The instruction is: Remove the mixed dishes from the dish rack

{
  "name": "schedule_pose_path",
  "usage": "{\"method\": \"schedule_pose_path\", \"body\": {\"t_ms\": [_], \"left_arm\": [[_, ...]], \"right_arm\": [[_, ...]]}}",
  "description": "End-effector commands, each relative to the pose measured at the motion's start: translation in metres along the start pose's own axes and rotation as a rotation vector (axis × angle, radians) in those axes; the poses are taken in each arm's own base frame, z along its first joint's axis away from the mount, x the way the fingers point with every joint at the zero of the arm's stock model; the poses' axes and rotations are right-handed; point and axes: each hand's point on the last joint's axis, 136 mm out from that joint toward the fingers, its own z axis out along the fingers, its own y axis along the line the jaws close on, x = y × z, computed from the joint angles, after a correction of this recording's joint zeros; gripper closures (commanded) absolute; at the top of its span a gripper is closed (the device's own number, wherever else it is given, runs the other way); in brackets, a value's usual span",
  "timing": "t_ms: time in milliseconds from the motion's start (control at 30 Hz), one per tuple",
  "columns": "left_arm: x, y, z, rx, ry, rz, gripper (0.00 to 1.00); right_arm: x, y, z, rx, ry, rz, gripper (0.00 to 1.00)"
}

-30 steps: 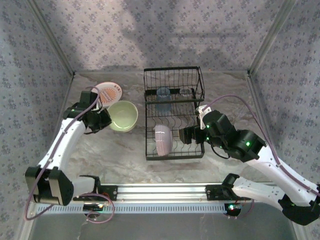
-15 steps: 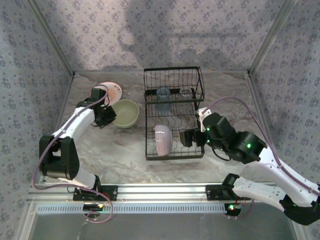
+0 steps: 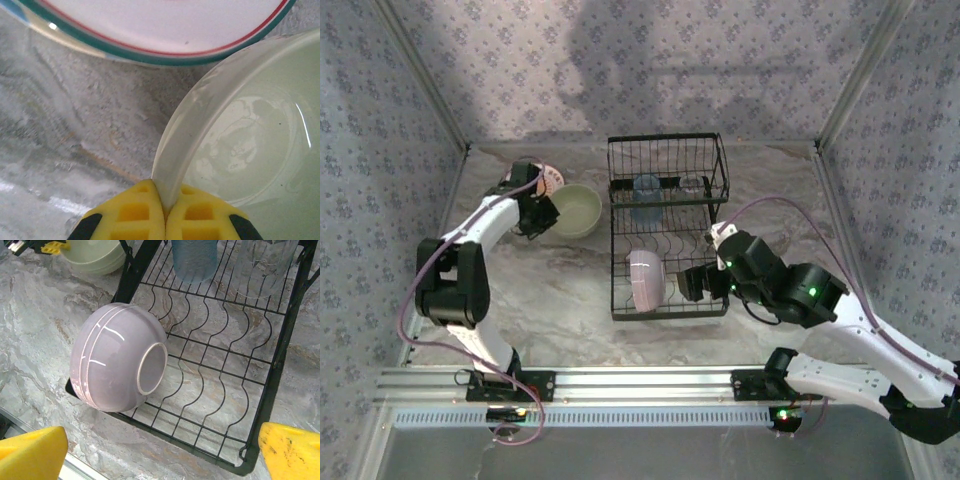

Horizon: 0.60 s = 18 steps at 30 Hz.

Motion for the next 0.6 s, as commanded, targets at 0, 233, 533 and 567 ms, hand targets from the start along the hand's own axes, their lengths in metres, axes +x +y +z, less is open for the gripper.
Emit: {"method": "schedule_pose_path", "body": {"t_ms": [0, 233, 533, 567], "left_arm": [[-0.03, -0.043, -0.013, 0.122, -0.091, 0.007, 1.0], [-0.034, -0.052, 0.005, 0.114, -0.076, 0.003, 1.0], [-0.035, -0.068, 0.018, 0.109, -0.065, 0.021, 1.0], [-0.035, -0.069, 0.019, 0.106, -0.065, 0.023, 1.0]], "right_arm": [[-0.004, -0.002, -0.007, 0.019, -0.013, 0.014, 0.0], [-0.001, -0.003, -0.009, 0.033, -0.009, 0.012, 0.0], [0.001, -0.002, -0.011, 0.037, -0.008, 0.011, 0.0], [0.002, -0.002, -0.011, 0.039, -0.006, 0.01, 0.0]]}}
